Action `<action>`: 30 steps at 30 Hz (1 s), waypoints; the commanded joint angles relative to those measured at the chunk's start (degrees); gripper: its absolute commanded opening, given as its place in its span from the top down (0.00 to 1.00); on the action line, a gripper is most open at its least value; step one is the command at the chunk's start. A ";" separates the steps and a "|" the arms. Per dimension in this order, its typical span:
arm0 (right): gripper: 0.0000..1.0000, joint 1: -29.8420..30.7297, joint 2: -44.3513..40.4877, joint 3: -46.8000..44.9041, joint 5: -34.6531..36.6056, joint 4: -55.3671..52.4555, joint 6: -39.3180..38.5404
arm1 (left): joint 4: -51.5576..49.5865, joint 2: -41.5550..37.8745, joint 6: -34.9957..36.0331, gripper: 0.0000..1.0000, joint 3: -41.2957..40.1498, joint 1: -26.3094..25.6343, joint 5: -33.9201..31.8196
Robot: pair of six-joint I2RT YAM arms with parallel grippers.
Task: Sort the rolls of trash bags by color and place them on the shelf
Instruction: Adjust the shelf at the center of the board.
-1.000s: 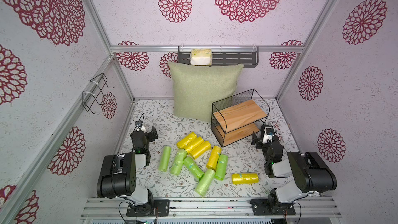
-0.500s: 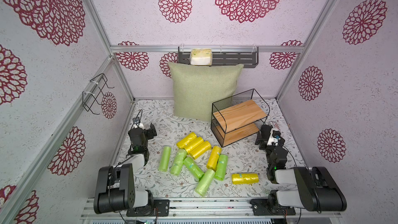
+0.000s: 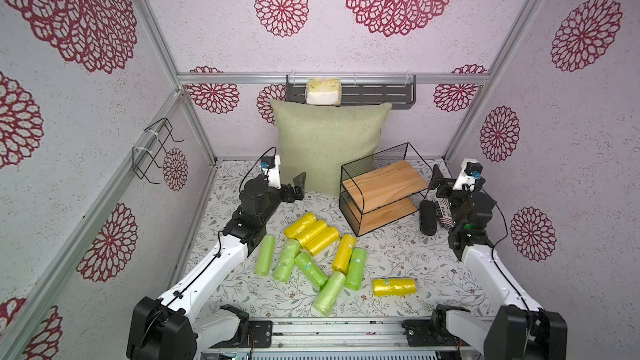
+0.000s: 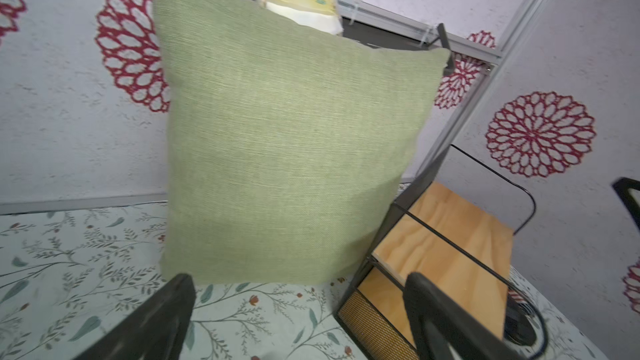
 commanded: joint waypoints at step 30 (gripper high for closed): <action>0.74 -1.76 11.26 9.58 0.87 -12.87 -5.34 | -17.01 13.36 2.49 0.04 12.74 -14.78 0.76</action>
